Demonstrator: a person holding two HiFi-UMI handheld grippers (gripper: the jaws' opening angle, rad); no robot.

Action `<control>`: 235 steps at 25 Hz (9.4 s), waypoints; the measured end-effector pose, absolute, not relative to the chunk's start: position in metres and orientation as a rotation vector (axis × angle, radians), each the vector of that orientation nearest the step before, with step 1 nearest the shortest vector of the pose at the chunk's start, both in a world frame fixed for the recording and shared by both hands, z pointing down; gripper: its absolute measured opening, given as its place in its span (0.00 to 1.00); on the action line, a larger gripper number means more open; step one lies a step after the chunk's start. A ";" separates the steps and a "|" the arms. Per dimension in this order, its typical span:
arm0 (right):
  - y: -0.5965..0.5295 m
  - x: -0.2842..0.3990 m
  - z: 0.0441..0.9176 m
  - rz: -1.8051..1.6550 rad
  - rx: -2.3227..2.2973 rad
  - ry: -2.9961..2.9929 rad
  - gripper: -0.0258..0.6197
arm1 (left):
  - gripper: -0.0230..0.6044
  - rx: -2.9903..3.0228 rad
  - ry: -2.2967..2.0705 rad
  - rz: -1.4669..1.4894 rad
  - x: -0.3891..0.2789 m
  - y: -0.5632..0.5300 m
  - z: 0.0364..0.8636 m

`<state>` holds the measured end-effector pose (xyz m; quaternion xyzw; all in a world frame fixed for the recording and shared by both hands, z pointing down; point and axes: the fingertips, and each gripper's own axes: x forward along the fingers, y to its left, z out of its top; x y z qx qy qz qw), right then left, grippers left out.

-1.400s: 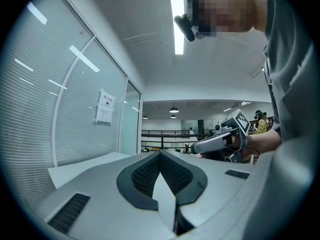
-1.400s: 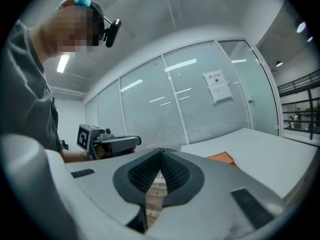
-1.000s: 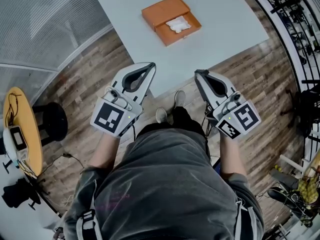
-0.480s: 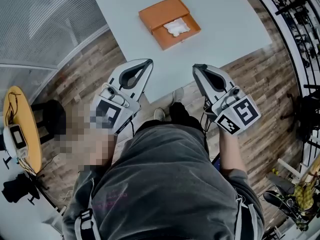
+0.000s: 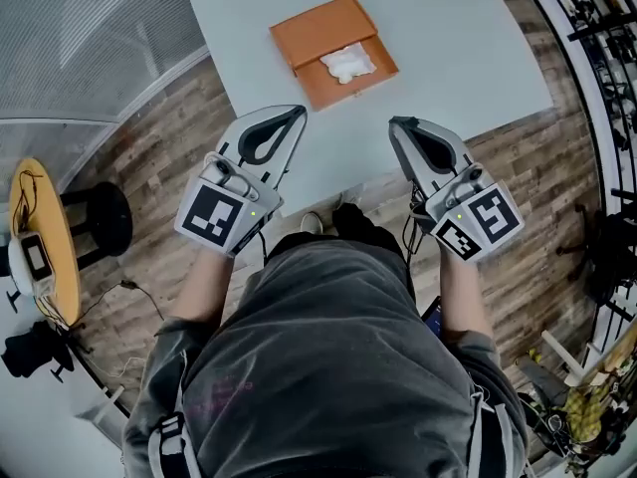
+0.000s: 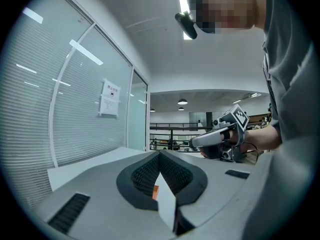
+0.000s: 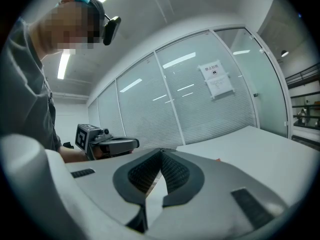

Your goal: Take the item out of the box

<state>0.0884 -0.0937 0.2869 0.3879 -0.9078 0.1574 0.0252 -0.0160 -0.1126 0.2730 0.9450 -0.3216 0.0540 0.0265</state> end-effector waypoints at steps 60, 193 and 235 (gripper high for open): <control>-0.213 0.149 0.417 0.945 1.413 -2.630 0.05 | 0.08 3.017 -0.381 1.056 0.063 -0.268 0.519; -0.219 0.124 0.307 0.625 1.343 -2.770 0.05 | 0.08 3.198 -0.884 0.858 0.049 -0.261 0.329; -0.209 -0.004 0.240 0.371 1.213 -2.862 0.04 | 0.08 3.050 -1.079 0.256 -0.092 -0.229 0.249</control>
